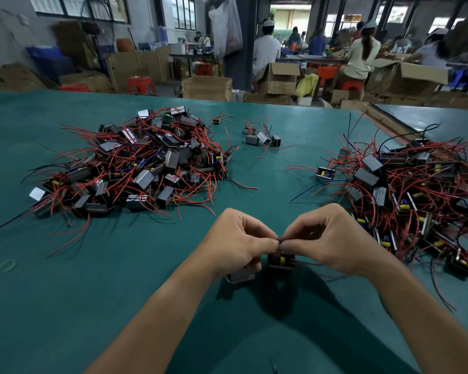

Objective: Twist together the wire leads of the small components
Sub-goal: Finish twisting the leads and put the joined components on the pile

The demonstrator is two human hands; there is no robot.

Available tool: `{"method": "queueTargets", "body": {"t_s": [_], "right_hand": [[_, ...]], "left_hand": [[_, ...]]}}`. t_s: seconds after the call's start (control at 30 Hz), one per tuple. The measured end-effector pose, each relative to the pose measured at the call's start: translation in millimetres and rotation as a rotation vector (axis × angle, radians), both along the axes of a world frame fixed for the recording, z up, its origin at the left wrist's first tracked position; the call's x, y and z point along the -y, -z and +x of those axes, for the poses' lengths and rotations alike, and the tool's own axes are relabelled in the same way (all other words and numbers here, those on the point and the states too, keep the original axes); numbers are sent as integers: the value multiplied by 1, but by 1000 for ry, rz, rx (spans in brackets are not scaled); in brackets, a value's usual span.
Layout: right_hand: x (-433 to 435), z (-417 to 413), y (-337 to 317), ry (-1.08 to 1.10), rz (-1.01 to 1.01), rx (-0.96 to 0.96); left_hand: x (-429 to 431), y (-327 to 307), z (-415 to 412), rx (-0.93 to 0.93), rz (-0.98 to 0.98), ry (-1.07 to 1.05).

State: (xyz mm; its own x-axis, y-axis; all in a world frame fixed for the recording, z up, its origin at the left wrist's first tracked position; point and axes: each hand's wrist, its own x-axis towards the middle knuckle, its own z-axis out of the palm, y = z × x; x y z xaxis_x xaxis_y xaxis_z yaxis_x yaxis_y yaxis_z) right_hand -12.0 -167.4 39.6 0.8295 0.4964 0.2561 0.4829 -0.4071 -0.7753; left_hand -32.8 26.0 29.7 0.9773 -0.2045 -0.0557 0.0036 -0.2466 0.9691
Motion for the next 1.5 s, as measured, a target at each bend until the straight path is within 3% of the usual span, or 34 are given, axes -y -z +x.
{"method": "queueTargets", "body": {"t_s": [0.3,0.47,0.73,0.93,1.03,1.23,1.5], "right_hand": [[-2,-2,-1,78,-38,29],[-6,0,2,124,-51,-49],[-10,0,1,133,-41,-147],[-18,1,1,205,72,-478],[-13,4,5,189,97,-336],[-11,1,6,194,44,94],[-7,1,9,153,-49,99]], "left_hand": [[7,4,1,-24,-49,-41],[7,8,-2,362,207,-37],[5,11,-1,380,184,1],[9,14,-4,472,199,33],[9,13,0,385,188,-19],[4,7,4,59,-71,-59],[3,6,2,-15,-121,-52]]}}
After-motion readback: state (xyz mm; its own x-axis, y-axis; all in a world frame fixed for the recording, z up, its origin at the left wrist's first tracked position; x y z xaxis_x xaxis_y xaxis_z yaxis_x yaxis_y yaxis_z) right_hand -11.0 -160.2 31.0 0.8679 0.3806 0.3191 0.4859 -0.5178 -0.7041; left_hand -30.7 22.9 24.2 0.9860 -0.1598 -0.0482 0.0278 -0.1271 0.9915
